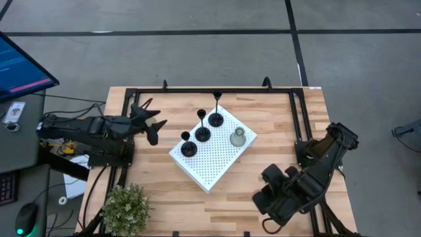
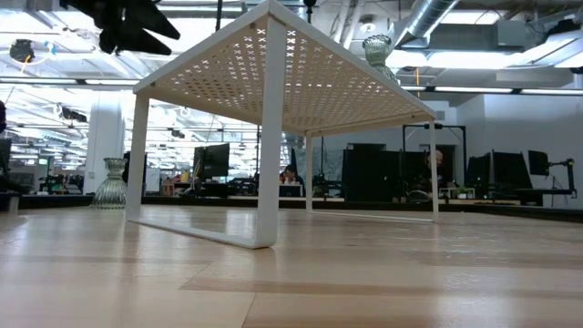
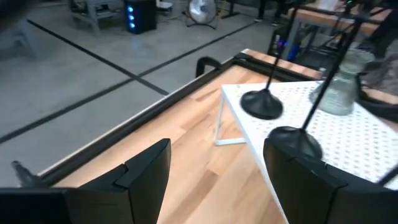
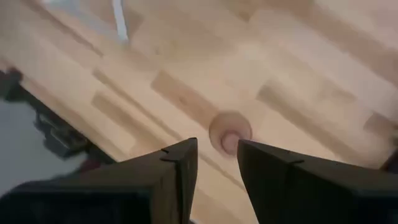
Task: Pick & Place candle stick holders
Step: Put the pink glass candle holder on the shelf
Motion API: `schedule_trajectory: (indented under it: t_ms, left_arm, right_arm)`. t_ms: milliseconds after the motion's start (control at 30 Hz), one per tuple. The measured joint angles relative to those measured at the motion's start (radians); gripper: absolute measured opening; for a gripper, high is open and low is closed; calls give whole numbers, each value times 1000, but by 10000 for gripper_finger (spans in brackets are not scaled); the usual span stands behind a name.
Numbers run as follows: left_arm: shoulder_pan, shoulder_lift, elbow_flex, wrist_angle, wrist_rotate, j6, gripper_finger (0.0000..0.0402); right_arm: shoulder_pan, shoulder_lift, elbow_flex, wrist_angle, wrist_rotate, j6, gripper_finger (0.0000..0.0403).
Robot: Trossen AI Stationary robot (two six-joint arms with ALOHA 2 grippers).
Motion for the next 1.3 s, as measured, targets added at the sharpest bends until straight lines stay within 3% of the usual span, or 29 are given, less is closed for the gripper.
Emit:
schedule_trajectory:
  t_ms: [267,600,1300]
  left_arm:
    - [0,-51,0,1,16,-37,257]
    - [0,-63,-1,3,18,-70,257]
    - [0,-63,-1,5,63,-105,257]
  right_arm:
    - [-16,0,-182,38,-214,-77,135]
    - [-30,-2,-347,213,-246,-161,237]
    - [-62,-30,-572,460,-272,-355,225]
